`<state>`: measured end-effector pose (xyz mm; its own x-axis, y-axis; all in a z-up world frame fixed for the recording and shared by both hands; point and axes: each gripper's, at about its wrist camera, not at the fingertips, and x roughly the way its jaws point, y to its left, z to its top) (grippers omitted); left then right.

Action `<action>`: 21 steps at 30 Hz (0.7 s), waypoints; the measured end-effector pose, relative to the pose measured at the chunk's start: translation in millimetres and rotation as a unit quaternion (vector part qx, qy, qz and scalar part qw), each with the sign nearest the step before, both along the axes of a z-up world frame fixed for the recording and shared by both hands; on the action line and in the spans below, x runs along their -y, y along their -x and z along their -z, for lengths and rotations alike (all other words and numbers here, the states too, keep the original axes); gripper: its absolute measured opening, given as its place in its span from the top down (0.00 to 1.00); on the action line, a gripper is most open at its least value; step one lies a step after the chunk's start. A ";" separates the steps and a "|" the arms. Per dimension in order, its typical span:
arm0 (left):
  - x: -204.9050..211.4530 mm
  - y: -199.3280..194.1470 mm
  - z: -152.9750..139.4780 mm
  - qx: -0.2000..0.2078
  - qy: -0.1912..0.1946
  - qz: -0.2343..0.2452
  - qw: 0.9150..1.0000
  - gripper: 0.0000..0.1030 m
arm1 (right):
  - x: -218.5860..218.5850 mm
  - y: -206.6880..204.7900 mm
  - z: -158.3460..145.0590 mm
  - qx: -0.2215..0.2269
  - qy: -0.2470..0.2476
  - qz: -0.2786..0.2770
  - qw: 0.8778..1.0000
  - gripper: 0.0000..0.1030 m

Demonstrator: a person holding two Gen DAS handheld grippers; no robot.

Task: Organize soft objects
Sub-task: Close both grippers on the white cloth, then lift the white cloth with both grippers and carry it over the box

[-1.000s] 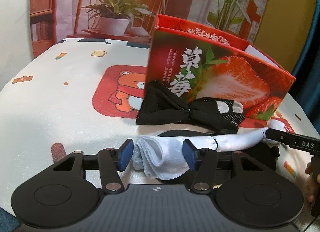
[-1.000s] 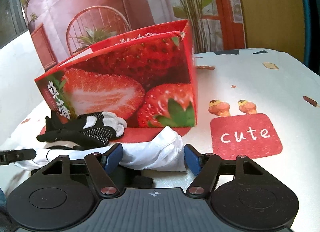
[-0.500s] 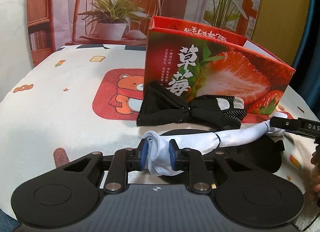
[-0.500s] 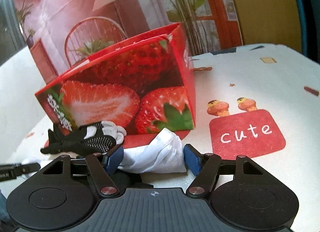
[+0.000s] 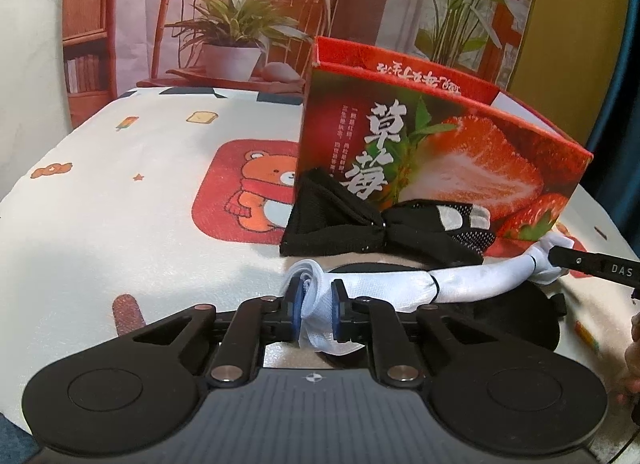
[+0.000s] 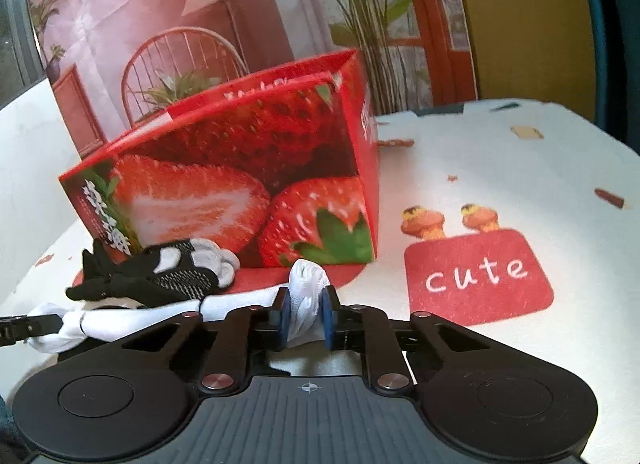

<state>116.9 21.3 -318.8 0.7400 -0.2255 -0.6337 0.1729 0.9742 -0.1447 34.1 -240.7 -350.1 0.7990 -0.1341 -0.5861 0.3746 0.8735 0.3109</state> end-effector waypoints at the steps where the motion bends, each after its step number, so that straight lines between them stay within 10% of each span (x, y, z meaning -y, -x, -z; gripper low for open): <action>1: -0.7 0.8 -1.4 0.003 0.002 -0.001 1.000 0.87 | -1.0 1.7 -3.3 0.006 0.003 0.000 1.000 0.86; 21: -9.7 -2.7 -94.1 0.106 0.040 0.011 0.993 0.87 | -7.6 17.9 -110.3 0.124 0.116 -0.032 0.985 0.87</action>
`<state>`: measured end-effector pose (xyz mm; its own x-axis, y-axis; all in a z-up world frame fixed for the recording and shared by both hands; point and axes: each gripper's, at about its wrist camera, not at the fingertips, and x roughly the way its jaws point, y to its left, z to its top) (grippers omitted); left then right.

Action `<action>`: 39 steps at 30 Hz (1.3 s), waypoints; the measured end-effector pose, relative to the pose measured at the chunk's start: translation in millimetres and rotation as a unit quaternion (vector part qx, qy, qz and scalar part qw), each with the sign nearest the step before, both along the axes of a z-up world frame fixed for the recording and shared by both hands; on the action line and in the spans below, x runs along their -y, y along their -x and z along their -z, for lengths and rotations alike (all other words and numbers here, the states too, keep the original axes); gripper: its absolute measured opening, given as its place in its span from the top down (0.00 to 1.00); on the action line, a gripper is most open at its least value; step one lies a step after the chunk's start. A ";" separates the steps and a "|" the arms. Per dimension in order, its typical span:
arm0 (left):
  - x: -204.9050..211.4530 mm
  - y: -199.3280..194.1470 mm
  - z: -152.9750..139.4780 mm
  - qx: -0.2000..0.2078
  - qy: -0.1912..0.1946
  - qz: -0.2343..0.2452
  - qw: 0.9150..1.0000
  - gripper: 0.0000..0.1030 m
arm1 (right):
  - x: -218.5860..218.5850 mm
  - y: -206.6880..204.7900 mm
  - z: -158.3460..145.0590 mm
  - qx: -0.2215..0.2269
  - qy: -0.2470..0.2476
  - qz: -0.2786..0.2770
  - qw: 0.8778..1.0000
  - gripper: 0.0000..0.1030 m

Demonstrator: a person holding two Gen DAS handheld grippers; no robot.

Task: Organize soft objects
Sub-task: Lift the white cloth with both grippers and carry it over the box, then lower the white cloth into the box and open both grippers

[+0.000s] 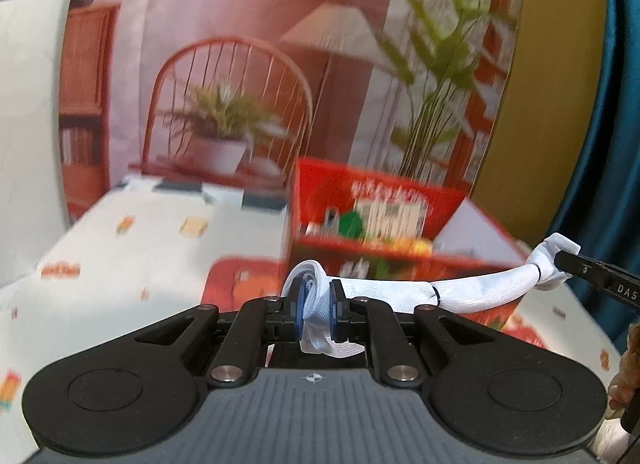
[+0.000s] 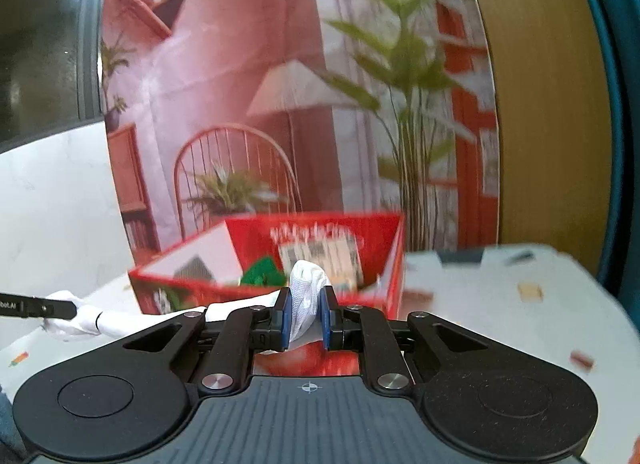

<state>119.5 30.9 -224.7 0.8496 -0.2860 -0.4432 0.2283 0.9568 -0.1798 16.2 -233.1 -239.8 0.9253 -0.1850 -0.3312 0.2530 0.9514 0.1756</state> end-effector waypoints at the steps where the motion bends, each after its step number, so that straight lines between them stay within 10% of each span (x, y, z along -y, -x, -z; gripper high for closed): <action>1: 2.3 -5.0 -7.3 0.008 -0.001 0.003 1.000 0.87 | 2.1 -2.3 -6.5 0.005 0.007 0.000 1.000 0.87; 11: 43.1 -76.8 -38.6 0.029 -0.048 0.000 0.998 0.87 | 40.0 -53.3 -39.1 0.003 0.062 0.015 0.998 0.87; 23: 107.5 -155.6 -24.0 0.007 -0.174 0.020 0.985 0.88 | 49.0 -146.9 -11.0 -0.086 0.109 0.016 0.990 0.88; 35: 105.8 -177.9 0.5 -0.038 -0.202 0.033 0.978 0.85 | 46.7 -189.3 9.0 -0.153 0.134 0.004 0.979 0.88; 37: 102.4 -178.4 0.0 -0.040 -0.193 0.040 0.980 0.78 | 49.0 -190.3 12.1 -0.164 0.129 0.008 0.978 0.88; 39: 97.8 -176.5 -3.1 -0.032 -0.179 0.046 0.982 0.45 | 52.2 -188.4 14.0 -0.164 0.116 0.011 0.979 0.85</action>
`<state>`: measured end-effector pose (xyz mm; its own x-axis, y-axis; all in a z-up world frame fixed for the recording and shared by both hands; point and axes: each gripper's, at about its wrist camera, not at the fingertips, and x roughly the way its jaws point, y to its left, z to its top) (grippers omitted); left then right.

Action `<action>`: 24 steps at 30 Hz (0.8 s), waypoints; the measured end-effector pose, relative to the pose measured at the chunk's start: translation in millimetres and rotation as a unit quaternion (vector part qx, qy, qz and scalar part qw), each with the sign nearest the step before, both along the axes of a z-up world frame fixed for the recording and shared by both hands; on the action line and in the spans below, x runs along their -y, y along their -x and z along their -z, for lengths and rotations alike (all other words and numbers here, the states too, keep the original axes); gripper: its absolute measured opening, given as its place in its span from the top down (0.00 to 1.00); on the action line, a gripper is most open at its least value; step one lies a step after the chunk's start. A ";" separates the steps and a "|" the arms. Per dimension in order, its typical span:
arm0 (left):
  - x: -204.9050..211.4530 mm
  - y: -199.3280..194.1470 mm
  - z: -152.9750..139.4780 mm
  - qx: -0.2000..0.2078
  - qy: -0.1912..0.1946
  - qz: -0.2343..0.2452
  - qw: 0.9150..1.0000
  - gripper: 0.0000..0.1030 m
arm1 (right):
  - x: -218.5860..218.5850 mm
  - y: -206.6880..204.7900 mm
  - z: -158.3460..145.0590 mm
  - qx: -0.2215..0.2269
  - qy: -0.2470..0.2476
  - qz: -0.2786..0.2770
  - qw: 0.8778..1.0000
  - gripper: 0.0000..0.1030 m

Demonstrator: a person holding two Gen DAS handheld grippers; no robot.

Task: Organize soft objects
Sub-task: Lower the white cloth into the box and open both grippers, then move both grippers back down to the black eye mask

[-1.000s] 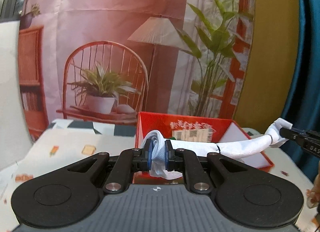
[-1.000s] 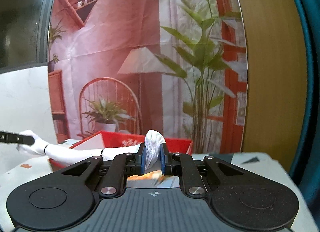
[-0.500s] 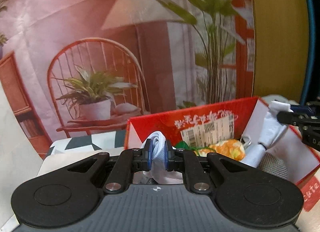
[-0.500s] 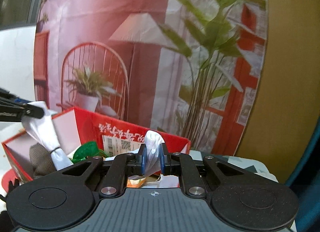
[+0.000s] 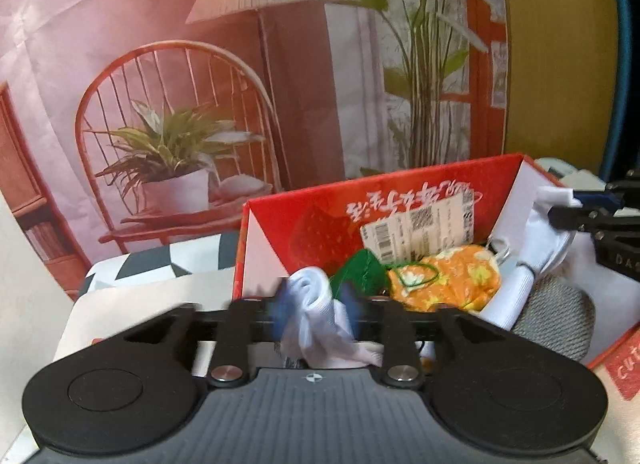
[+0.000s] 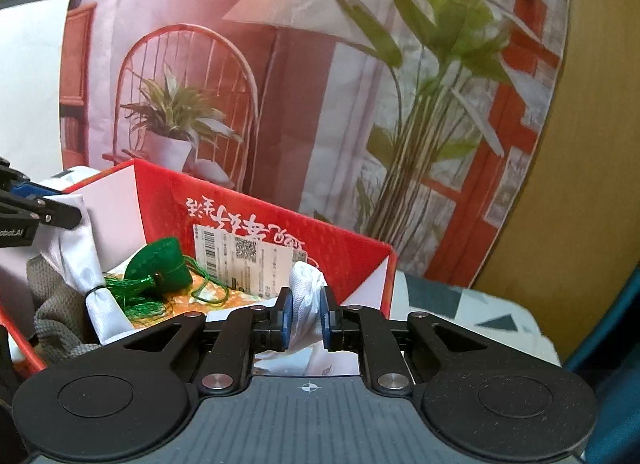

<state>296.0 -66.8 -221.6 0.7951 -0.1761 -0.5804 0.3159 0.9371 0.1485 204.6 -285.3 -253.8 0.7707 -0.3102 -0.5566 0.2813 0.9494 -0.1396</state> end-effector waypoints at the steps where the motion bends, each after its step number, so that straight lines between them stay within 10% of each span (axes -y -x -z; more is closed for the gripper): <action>1: -2.2 2.1 -2.4 0.007 0.010 0.004 1.000 0.37 | 1.0 1.7 0.1 0.004 -0.003 0.004 1.000 0.85; 8: -11.6 19.9 -18.4 0.026 0.059 0.027 0.998 0.01 | 2.6 22.8 -10.5 0.051 -0.016 0.013 0.998 0.63; 17: -30.7 68.8 -20.6 0.018 0.110 0.059 0.992 0.00 | -14.6 69.4 -28.1 0.137 -0.058 -0.005 0.989 0.01; 24: -50.4 118.0 -1.2 0.012 0.120 0.046 0.992 0.00 | -34.4 108.5 -24.5 0.177 -0.087 0.008 0.980 0.00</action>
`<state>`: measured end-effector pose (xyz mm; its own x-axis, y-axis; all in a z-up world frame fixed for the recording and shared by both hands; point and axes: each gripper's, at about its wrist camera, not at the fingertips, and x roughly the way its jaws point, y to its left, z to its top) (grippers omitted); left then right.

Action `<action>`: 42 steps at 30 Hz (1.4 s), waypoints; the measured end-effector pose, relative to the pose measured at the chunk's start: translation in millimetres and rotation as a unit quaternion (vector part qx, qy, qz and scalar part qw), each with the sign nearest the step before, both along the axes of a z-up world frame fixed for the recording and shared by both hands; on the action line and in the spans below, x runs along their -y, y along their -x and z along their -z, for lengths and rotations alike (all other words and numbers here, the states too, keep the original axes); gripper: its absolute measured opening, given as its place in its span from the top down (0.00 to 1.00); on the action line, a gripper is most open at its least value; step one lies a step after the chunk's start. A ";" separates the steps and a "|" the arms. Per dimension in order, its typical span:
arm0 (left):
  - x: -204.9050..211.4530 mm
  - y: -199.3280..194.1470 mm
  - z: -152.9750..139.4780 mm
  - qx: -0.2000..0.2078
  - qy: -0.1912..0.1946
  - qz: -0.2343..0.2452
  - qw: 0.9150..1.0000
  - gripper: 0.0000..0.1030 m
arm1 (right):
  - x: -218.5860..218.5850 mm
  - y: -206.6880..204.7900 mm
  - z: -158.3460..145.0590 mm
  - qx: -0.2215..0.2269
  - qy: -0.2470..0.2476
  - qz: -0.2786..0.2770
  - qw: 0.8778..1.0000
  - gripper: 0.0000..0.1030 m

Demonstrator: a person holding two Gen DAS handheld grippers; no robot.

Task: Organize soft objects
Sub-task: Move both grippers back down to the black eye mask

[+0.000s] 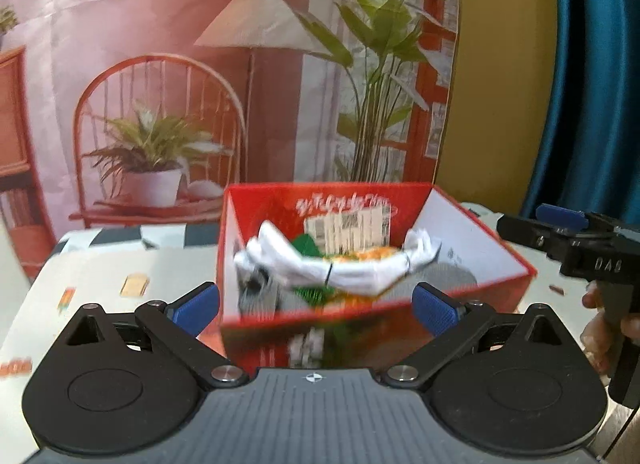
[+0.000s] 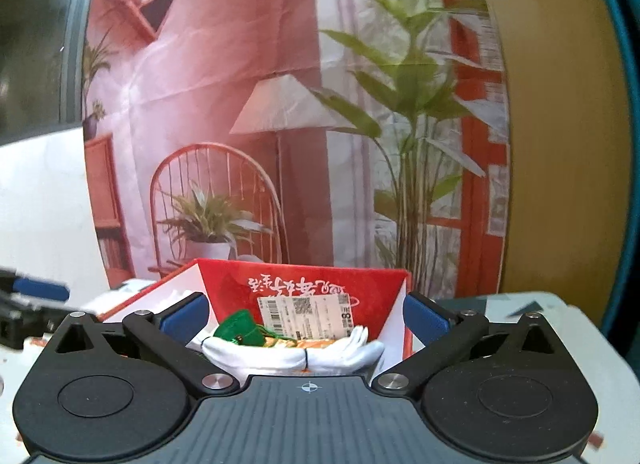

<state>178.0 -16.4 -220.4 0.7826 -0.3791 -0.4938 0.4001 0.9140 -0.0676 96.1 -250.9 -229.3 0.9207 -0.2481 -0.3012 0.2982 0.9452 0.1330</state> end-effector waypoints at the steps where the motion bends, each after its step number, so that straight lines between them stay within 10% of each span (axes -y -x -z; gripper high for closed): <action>1: -2.4 5.6 4.7 -0.004 -0.001 -0.003 1.000 0.00 | -2.8 4.8 1.7 0.001 -0.004 0.001 1.000 0.00; 21: -33.3 43.2 98.5 -0.136 0.020 -0.059 0.989 0.00 | -59.3 76.2 97.8 -0.170 -0.124 -0.031 0.977 0.00; 42: -24.0 49.2 117.7 -0.151 -0.010 -0.039 0.988 0.07 | -67.3 59.6 125.6 -0.221 -0.064 -0.020 0.973 0.00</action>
